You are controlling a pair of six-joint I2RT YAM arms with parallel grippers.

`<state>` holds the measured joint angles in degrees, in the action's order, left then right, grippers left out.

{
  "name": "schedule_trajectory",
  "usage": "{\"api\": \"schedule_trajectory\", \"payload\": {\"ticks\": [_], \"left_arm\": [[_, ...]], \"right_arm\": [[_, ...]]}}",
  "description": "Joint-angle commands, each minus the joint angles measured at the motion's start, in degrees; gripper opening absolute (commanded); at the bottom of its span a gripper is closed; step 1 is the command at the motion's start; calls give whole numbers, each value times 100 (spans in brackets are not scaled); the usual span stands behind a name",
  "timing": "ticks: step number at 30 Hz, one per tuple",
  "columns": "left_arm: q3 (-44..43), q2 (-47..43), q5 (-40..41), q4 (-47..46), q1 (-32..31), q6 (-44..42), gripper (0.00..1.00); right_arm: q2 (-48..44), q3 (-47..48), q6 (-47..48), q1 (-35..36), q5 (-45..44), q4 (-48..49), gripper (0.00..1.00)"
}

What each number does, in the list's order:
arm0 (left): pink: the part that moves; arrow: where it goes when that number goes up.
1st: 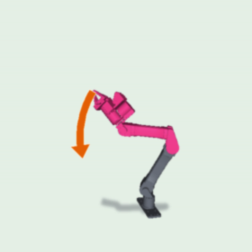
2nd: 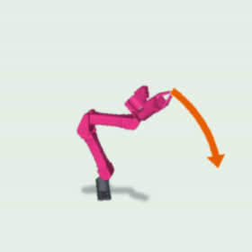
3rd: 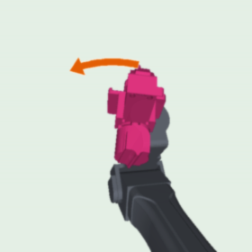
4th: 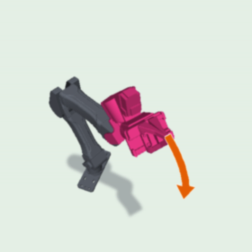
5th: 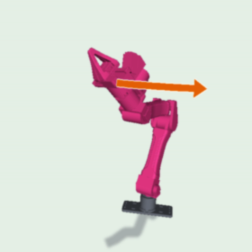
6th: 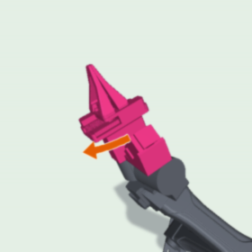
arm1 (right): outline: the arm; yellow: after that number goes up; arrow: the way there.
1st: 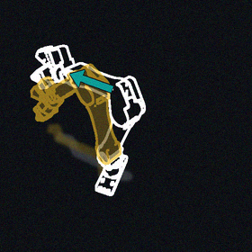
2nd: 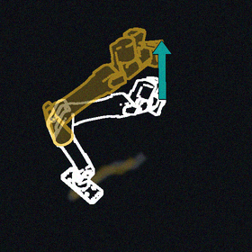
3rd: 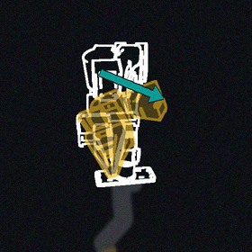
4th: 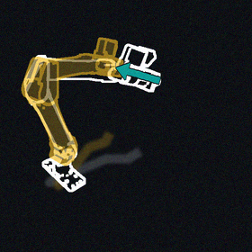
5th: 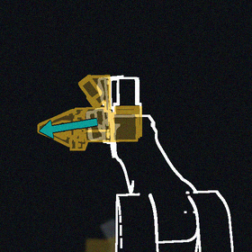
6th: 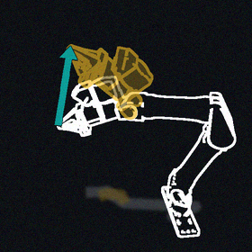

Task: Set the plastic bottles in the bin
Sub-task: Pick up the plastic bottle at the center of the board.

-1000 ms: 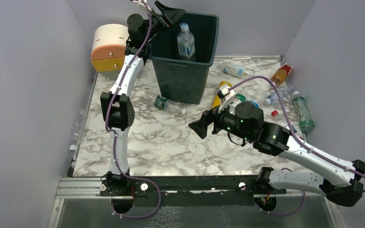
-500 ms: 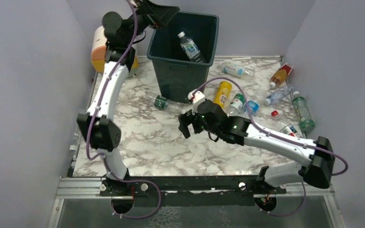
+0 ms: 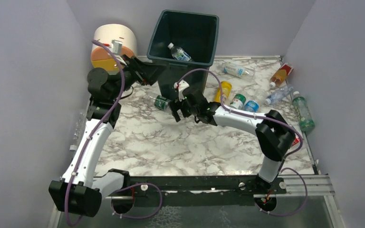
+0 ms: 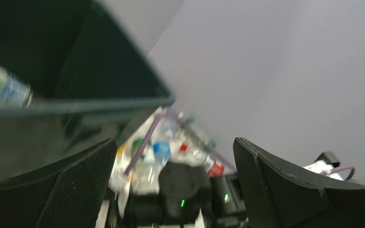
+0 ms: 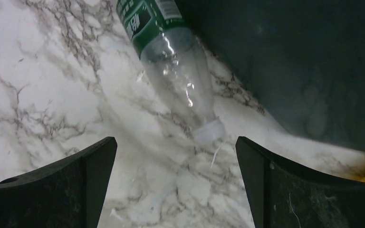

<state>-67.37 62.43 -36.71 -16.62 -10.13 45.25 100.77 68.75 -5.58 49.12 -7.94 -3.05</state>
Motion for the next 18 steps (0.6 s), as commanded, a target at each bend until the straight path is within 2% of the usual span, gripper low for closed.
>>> {"api": "schedule_trajectory", "payload": {"ticks": [1, 6, 18], "left_arm": [[728, -345, 199, 1004, 29, -378, 99], [857, -678, 273, 1582, 38, -652, 99], [939, -760, 193, 1771, 37, -725, 99]], "right_arm": [[639, 502, 537, -162, 551, 821, 99], [1269, 780, 762, -167, 636, 1044, 100], [1828, 493, 724, -167, 796, 1406, 95]]}}
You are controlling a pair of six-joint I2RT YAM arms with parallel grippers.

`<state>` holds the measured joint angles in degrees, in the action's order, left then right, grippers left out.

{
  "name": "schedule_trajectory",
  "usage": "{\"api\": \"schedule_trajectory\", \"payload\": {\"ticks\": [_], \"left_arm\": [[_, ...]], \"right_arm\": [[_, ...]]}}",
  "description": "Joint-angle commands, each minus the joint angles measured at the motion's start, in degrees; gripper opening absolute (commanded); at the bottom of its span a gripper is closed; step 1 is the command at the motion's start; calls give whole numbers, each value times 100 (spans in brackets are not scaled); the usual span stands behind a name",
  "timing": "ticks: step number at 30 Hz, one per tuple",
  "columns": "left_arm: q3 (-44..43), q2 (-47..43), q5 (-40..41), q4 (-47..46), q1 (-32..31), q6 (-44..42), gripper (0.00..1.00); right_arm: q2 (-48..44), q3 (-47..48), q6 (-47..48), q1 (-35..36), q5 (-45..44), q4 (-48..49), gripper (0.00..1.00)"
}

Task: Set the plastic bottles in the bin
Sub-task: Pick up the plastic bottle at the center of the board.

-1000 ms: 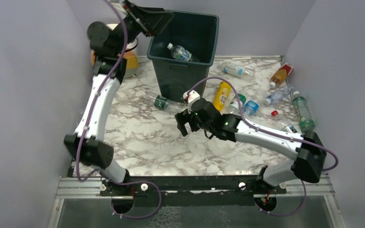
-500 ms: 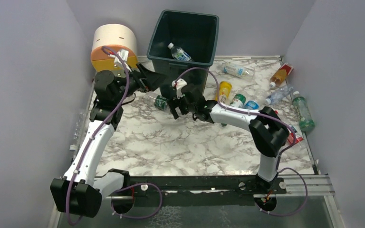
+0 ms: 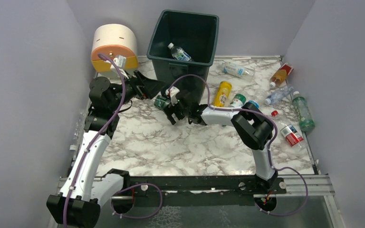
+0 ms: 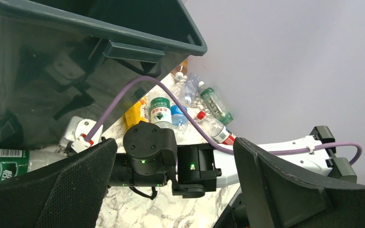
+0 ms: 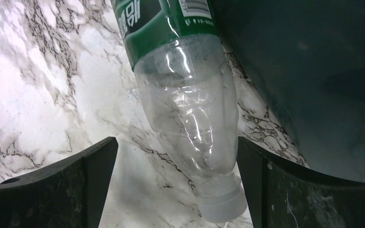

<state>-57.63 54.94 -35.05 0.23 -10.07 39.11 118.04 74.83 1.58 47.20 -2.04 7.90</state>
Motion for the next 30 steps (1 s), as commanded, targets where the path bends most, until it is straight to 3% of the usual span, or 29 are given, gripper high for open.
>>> {"api": "schedule_trajectory", "payload": {"ticks": [1, 5, 8, 13, 16, 22, 30], "left_arm": [[-24, -6, 16, 78, 31, -102, 99], [20, -9, -18, 76, 30, -66, 99], [31, -3, -27, 81, 30, -53, 99], [27, -25, -28, 117, 27, -44, 99], [56, -21, -22, 127, 24, -36, 99], [61, 15, 24, 263, 29, -41, 99], [-122, 267, 186, 951, 28, -104, 99]], "right_arm": [[89, -131, -4, 22, 256, 302, 92], [55, -114, -43, 34, 415, 250, 78], [81, -97, -94, 35, 413, 260, 76], [181, 2, -118, 44, 473, 102, 50], [116, -81, -147, 44, 508, 106, 40], [-258, -335, -158, 106, 504, -11, 35], [-1911, -1573, -454, 359, 342, -134, 35]]}}
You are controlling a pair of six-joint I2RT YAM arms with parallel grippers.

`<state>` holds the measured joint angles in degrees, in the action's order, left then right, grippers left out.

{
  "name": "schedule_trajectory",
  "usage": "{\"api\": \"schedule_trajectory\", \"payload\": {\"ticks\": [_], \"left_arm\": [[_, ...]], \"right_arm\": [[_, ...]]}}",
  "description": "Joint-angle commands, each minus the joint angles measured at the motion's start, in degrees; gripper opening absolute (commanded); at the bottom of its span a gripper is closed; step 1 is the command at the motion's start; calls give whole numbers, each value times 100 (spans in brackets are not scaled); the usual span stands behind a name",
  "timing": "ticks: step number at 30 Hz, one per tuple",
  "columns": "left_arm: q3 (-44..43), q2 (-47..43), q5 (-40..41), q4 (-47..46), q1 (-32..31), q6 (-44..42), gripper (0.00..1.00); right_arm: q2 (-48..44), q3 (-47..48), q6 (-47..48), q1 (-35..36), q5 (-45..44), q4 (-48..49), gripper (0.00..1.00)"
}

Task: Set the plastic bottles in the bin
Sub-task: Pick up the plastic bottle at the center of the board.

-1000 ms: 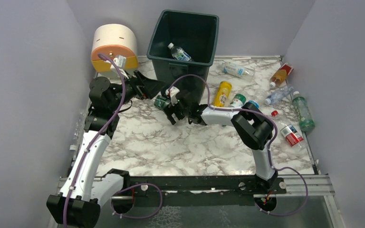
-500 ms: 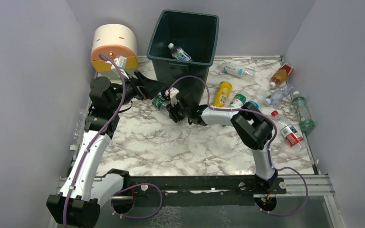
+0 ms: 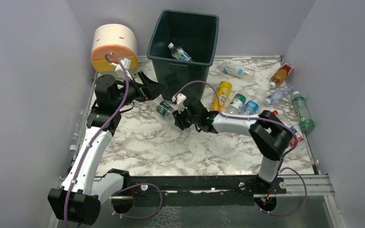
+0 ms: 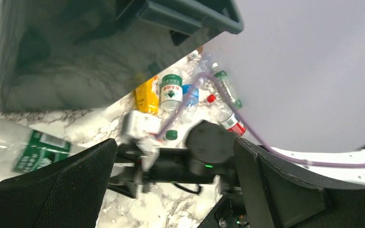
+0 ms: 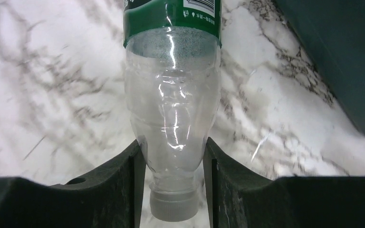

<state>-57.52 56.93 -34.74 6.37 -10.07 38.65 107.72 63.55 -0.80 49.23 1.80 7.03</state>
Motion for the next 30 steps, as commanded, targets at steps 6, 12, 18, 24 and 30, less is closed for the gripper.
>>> {"api": "schedule_trajectory", "payload": {"ticks": [6, 12, 18, 24, 30], "left_arm": [[-97, 141, 67, 352, 30, 153, 99], [-52, 119, 29, 297, 31, 410, 99], [-50, 60, 29, 319, 30, 595, 99], [128, 51, 85, 306, 31, 740, 99], [252, 14, 117, 292, 26, 775, 99]], "right_arm": [[-2526, -1024, -410, 304, -107, -595, 35], [-3488, -791, -465, 306, -172, -1128, 36], [-3604, -554, -498, 306, -246, -1257, 36], [-3698, -437, -591, 306, -144, -1144, 36], [-3718, -232, -580, 306, -231, -1163, 36]]}}
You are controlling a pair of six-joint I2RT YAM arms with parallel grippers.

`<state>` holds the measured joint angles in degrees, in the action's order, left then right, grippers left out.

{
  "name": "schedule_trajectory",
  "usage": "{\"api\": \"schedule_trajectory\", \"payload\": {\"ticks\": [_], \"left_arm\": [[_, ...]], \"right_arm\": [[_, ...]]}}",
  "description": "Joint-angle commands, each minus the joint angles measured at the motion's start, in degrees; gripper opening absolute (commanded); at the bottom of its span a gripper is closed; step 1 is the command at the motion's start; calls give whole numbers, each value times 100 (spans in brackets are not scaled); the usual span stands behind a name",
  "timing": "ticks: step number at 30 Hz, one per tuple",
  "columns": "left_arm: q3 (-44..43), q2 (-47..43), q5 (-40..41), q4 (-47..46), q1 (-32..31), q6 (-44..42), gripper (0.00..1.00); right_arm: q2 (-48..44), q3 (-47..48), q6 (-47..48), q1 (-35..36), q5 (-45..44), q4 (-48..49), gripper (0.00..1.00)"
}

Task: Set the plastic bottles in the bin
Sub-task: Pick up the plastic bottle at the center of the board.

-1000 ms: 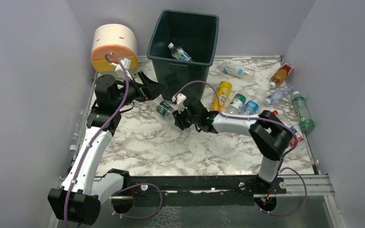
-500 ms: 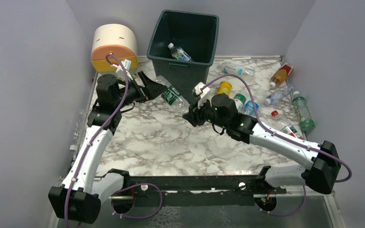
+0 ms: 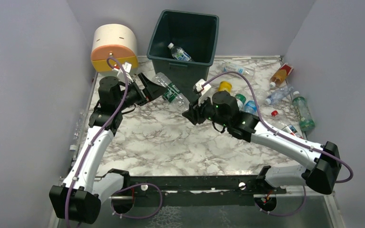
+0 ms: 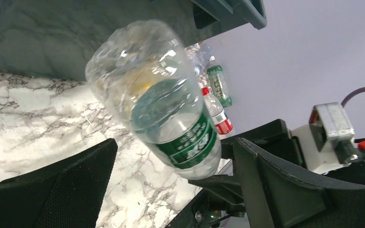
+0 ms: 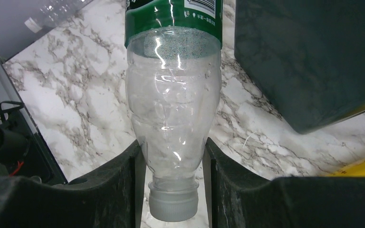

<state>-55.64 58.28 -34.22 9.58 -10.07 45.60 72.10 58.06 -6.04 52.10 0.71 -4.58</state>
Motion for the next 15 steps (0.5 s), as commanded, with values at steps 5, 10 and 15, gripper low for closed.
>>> {"api": "schedule_trajectory", "payload": {"ticks": [5, 10, 15], "left_arm": [[205, -148, 182, -100, 31, 143, 99], [405, -191, 278, -624, 27, 557, 99], [570, -286, 449, -1091, 27, 993, 99]], "right_arm": [[-194, 407, -115, 20, 163, 92, 37], [-38, 477, -239, 29, 532, 163, 37], [59, 531, -349, 70, 666, 266, 37]]}}
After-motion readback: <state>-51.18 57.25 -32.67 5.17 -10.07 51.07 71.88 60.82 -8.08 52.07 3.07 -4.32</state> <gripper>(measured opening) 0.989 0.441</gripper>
